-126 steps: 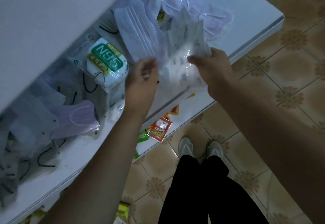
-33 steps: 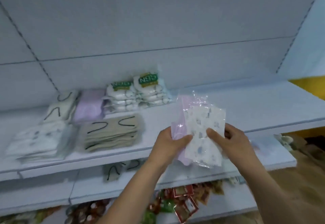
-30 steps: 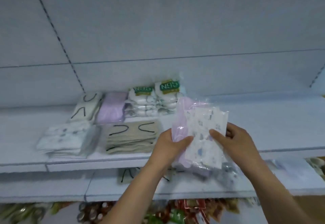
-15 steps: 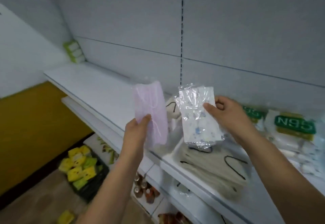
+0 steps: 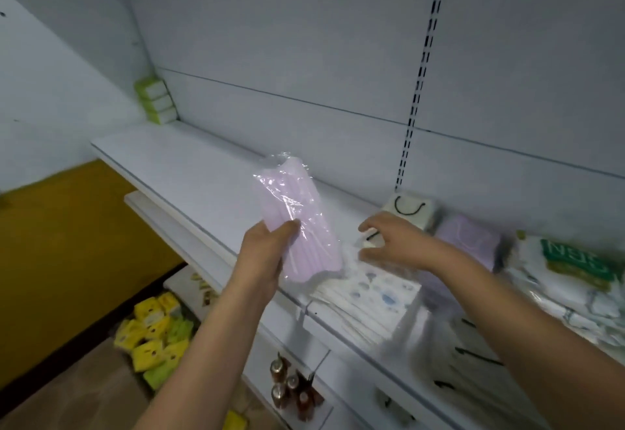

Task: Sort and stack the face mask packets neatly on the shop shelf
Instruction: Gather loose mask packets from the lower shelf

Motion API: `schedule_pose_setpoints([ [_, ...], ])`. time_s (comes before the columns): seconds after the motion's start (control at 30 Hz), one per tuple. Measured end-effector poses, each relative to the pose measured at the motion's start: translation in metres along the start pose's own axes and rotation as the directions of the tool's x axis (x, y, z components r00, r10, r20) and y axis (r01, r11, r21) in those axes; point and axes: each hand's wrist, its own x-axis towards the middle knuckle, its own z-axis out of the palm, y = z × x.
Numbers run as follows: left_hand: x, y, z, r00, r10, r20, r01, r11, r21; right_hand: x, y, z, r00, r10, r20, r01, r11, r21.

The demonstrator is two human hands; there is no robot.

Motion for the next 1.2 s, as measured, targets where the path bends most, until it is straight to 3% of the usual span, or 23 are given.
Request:
schedule_pose_setpoints([
  [0.07, 0.007, 0.0, 0.017, 0.989, 0.003, 0.147, -0.011, 0.998, 0.056, -0.004, -0.001, -0.019, 0.973, 0.09, -0.213, -0.04, 0.973, 0.227],
  [0.13, 0.012, -0.002, 0.039, 0.961, 0.004, 0.275, -0.047, 0.988, 0.15, -0.017, -0.005, -0.045, 0.958, 0.214, -0.191, -0.047, 0.774, 0.632],
  [0.17, 0.014, -0.003, 0.052, 0.942, 0.0, 0.334, -0.069, 0.979, 0.194, -0.025, -0.005, -0.055, 0.964, 0.225, -0.144, -0.048, 0.676, 0.735],
  [0.3, 0.014, -0.015, 0.098, 0.849, -0.023, 0.528, -0.151, 0.947, 0.284, -0.055, 0.027, -0.075, 0.927, 0.34, -0.157, -0.199, 0.802, 0.564],
  [0.43, 0.02, -0.036, 0.128, 0.825, -0.015, 0.566, -0.258, 0.879, 0.4, -0.069, 0.088, -0.081, 0.77, 0.568, -0.29, -0.347, 0.755, 0.557],
  [0.53, 0.022, -0.045, 0.145, 0.823, 0.081, 0.563, -0.435, 0.726, 0.532, -0.07, 0.123, -0.071, 0.679, 0.663, -0.314, -0.428, 0.706, 0.563],
  [0.6, 0.017, -0.044, 0.152, 0.79, 0.186, 0.585, -0.563, 0.597, 0.571, -0.068, 0.127, -0.065, 0.661, 0.688, -0.298, -0.547, 0.714, 0.437],
  [0.67, 0.008, -0.039, 0.159, 0.728, 0.255, 0.636, -0.652, 0.544, 0.528, -0.065, 0.13, -0.065, 0.648, 0.689, -0.324, -0.631, 0.724, 0.278],
  [0.8, -0.03, -0.043, 0.186, 0.59, 0.292, 0.753, -0.763, 0.508, 0.401, -0.086, 0.112, -0.087, 0.62, 0.616, -0.486, -0.529, 0.786, 0.32],
  [0.87, -0.058, -0.054, 0.206, 0.524, 0.284, 0.803, -0.78, 0.538, 0.319, -0.114, 0.106, -0.105, 0.575, 0.572, -0.585, -0.478, 0.815, 0.327],
  [0.97, -0.111, -0.074, 0.239, 0.392, 0.259, 0.883, -0.784, 0.596, 0.173, -0.18, 0.1, -0.133, 0.473, 0.512, -0.717, -0.458, 0.838, 0.296],
  [1.1, -0.212, -0.115, 0.278, 0.043, 0.212, 0.976, -0.765, 0.636, -0.104, -0.318, 0.109, -0.136, 0.183, 0.517, -0.836, -0.535, 0.766, 0.357],
  [1.2, -0.292, -0.166, 0.285, -0.252, 0.103, 0.962, -0.72, 0.645, -0.257, -0.423, 0.114, -0.095, 0.076, 0.602, -0.795, -0.647, 0.637, 0.42],
])
